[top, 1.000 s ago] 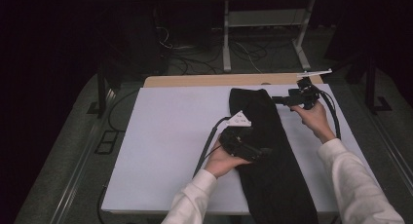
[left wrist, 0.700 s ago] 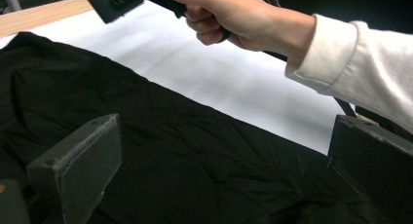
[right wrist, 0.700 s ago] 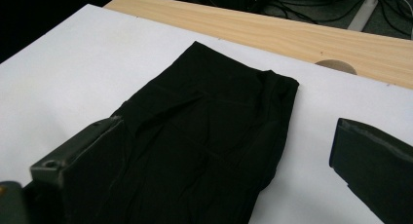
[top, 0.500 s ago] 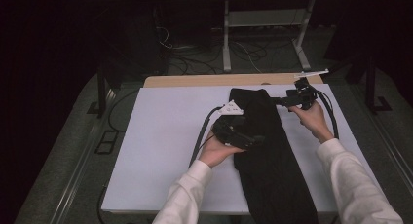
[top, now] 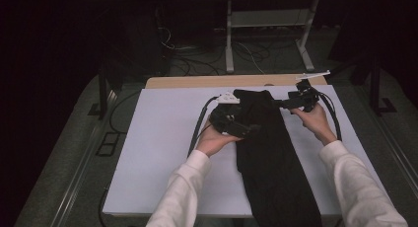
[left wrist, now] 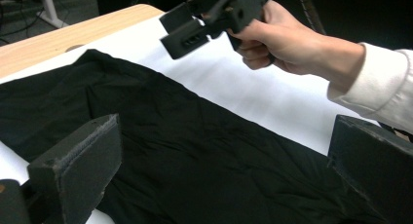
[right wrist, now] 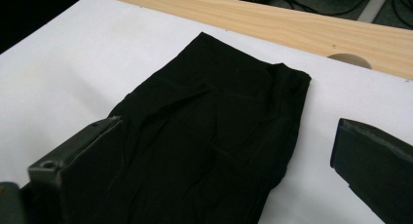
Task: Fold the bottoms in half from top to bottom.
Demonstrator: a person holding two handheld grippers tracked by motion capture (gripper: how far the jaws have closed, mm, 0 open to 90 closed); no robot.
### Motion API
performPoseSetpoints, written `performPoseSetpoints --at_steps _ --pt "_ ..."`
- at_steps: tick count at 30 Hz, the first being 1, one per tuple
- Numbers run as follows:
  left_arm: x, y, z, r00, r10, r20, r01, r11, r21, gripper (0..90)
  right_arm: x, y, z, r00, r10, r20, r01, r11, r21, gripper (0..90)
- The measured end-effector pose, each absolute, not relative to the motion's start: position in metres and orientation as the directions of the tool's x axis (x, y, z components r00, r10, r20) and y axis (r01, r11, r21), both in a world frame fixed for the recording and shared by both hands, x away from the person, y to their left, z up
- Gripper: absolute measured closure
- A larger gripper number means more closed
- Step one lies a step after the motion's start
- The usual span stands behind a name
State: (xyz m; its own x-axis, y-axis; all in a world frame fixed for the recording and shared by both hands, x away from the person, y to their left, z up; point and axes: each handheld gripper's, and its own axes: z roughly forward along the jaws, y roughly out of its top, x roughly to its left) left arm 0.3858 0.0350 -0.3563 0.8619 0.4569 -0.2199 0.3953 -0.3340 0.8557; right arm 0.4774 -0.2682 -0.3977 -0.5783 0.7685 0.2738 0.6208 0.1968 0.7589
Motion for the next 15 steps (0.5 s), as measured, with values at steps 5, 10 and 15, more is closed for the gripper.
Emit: performPoseSetpoints --at_steps 5,10,15 --pt "0.398 0.036 -0.360 0.862 0.460 -0.212 0.398 -0.358 0.844 0.0 0.477 -0.268 -0.398 -0.579 0.768 0.273 0.621 0.199 0.758 0.0" --pt "0.407 0.038 -0.362 0.859 0.468 -0.208 0.401 -0.362 0.842 0.0 0.477 -0.269 -0.397 -0.577 0.769 0.276 0.620 0.191 0.761 0.0" --pt "0.415 0.040 -0.366 0.853 0.478 -0.210 0.406 -0.356 0.842 0.0 0.477 -0.272 -0.397 -0.574 0.769 0.279 0.622 0.188 0.760 0.0"
